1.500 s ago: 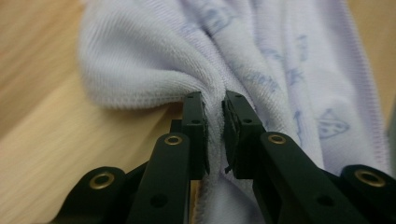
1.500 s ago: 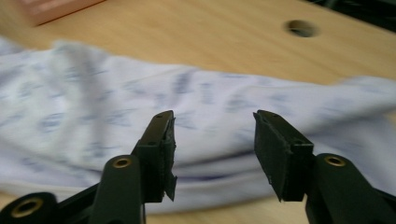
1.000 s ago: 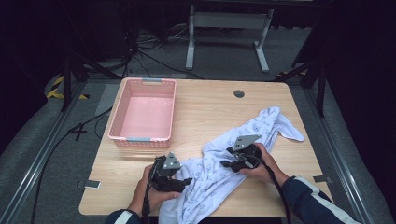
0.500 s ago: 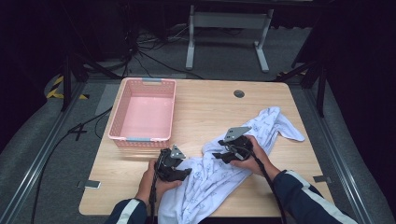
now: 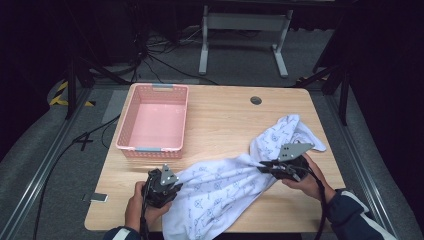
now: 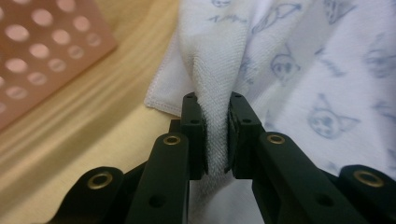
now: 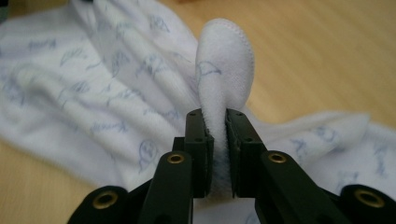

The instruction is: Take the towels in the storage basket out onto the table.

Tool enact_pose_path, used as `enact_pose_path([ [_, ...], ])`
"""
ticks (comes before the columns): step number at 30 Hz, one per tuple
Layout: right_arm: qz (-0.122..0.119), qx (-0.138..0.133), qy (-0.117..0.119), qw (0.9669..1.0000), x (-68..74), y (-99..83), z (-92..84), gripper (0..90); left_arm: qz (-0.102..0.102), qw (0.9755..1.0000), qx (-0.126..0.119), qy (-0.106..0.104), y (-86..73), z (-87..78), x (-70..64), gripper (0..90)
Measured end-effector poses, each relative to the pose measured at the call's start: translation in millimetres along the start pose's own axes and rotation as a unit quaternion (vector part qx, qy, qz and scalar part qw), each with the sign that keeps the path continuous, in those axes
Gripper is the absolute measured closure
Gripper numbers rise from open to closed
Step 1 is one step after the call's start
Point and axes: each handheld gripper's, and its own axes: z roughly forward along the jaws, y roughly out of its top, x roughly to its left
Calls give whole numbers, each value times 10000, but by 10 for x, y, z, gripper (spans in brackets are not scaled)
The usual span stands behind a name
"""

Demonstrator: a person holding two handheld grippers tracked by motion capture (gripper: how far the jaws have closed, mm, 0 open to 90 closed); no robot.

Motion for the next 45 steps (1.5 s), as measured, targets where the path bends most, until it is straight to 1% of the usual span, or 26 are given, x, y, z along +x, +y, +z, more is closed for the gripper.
enact_pose_path([
  [2, 27, 295, -13, 9996, 63, -167, -9, 758, 12, 9987, 353, -357, -31, 17, -50, 725],
  [4, 47, 565, 158, 9983, 116, -281, 14, 725, 185, 9980, 286, -539, -68, 39, -112, 648],
  [6, 18, 748, 180, 9970, 176, -384, 26, 710, 132, 9973, 178, -696, -56, 34, -130, 517],
  [7, 42, 746, 190, 9970, 179, -407, 25, 697, 139, 9968, 3, -782, -34, 9, -115, 490],
  [10, 265, 692, 331, 9967, 169, -453, -6, 634, -82, 9970, -282, -713, 43, -12, -47, 381],
  [11, 227, 685, 330, 9968, 169, -458, -15, 622, -155, 9967, -383, -697, 71, 15, -20, 380],
  [14, 255, 545, 247, 9979, 156, -432, -82, 568, -135, 9974, -348, -616, 160, 123, 28, 380],
  [17, 317, 213, -1, 9993, 63, -358, -202, 530, -93, 9979, -147, -628, 248, 273, 85, 381],
  [19, 448, -21, -311, 9985, -51, -303, -281, 523, -38, 9975, -34, -699, 295, 382, 117, 385],
  [21, 575, -144, -760, 9953, -223, -264, -303, 511, 72, 9972, 126, -740, 324, 470, 132, 402],
  [22, 767, -122, -1026, 9917, -395, -259, -276, 512, 95, 9964, 209, -812, 330, 492, 137, 409],
  [23, 857, -80, -1161, 9895, -483, -260, -246, 515, 230, 9959, 411, -768, 339, 527, 138, 458],
  [24, 1079, -35, -1342, 9851, -658, -277, -164, 531, 283, 9965, 330, -711, 338, 535, 139, 528],
  [25, 1079, -35, -1342, 9851, -658, -277, -164, 531, 283, 9965, 330, -711, 338, 535, 139, 561],
  [26, 1207, 8, -1347, 9835, -736, -292, -115, 541, 306, 9960, 396, -740, 342, 520, 147, 561],
  [28, 1407, 349, -1441, 9789, -946, -381, 99, 576, 387, 9954, 409, -770, 323, 497, 160, 777],
  [30, 1449, 483, -1463, 9774, -988, -419, 153, 584, 397, 9957, 397, -742, 283, 456, 176, 810],
  [31, 1481, 632, -1499, 9755, -1032, -469, 191, 599, 328, 9964, 329, -706, 254, 426, 204, 819],
  [32, 1561, 663, -1548, 9733, -1078, -516, 204, 622, 306, 9965, 415, -651, 241, 390, 223, 828],
  [34, 1660, 655, -1605, 9708, -1139, -561, 193, 639, 29, 9979, 230, -613, 157, 294, 314, 832],
  [35, 1702, 678, -1729, 9678, -1179, -574, 185, 641, 29, 9979, 230, -613, 157, 294, 314, 834],
  [36, 1691, 680, -1855, 9656, -1223, -586, 186, 642, -174, 9988, 202, -399, 62, 179, 409, 835],
  [38, 1550, 672, -2120, 9625, -1280, -609, 200, 642, -419, 9985, 131, -329, -42, 94, 492, 839],
  [40, 1692, 657, -2160, 9594, -1374, -608, 205, 644, -657, 9974, 61, -275, -144, 21, 561, 839],
  [43, 1824, 579, -2153, 9576, -1546, -606, 236, 641, -790, 9964, 7, -298, -234, -26, 611, 865],
  [45, 1805, 597, -2185, 9571, -1636, -570, 277, 635, -702, 9974, 87, -168, -230, -27, 557, 864],
])
